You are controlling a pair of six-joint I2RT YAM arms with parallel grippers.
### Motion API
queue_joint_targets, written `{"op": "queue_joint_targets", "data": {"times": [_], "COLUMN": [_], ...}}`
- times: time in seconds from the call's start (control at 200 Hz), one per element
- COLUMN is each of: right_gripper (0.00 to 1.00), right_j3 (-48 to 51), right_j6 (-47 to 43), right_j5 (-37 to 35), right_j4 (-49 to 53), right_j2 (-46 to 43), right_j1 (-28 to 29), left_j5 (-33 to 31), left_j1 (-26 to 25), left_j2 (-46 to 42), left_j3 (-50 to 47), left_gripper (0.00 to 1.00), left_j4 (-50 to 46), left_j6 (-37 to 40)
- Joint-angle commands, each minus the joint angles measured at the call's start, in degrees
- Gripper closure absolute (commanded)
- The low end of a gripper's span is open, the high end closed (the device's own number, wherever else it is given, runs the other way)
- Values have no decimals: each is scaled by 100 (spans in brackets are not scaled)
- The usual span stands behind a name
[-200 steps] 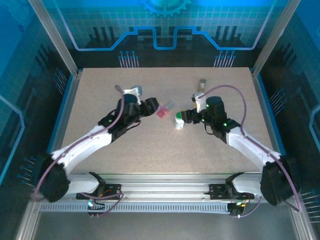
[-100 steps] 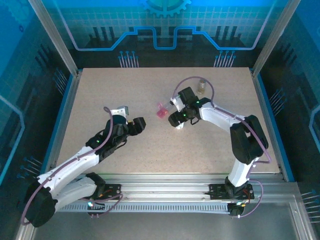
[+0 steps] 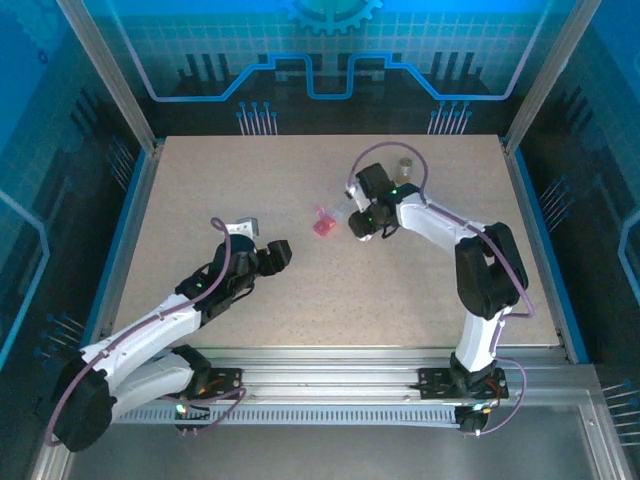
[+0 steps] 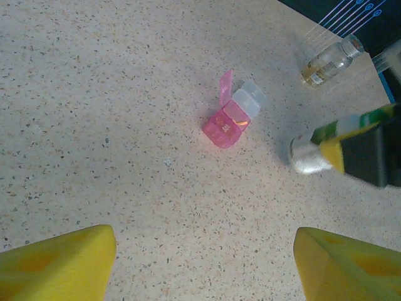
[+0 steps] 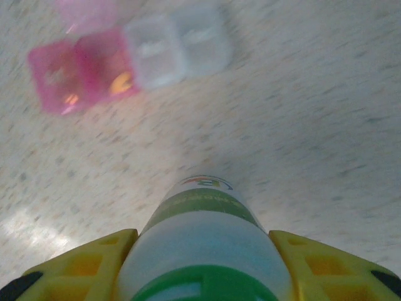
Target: Sort the pills into containers
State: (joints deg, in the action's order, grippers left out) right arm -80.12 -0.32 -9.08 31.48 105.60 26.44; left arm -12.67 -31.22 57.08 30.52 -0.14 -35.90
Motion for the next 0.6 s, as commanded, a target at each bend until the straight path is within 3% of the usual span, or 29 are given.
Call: {"op": "queue_joint_targets", "data": {"times": [0.0,0.345,0.59], "right_gripper": [60,56,34], "right_j3": [-624,-3298,-4225], "right_j6": [-139,-64,29], "right_j5": [-483,-416,-247], "right_j4": [-266,354,744], "right_j2": [228,2312,3052], "right_j1": [-353,-726,-866], "left_j5": [-44,-37,-2], "left_j1": [46,90,137], "left_j2": [22,339,654], "left_j3": [-117,-102,9], "left_gripper": [24,27,31], "left_j4": [225,311,418], "left_j6": [136,173,80]}}
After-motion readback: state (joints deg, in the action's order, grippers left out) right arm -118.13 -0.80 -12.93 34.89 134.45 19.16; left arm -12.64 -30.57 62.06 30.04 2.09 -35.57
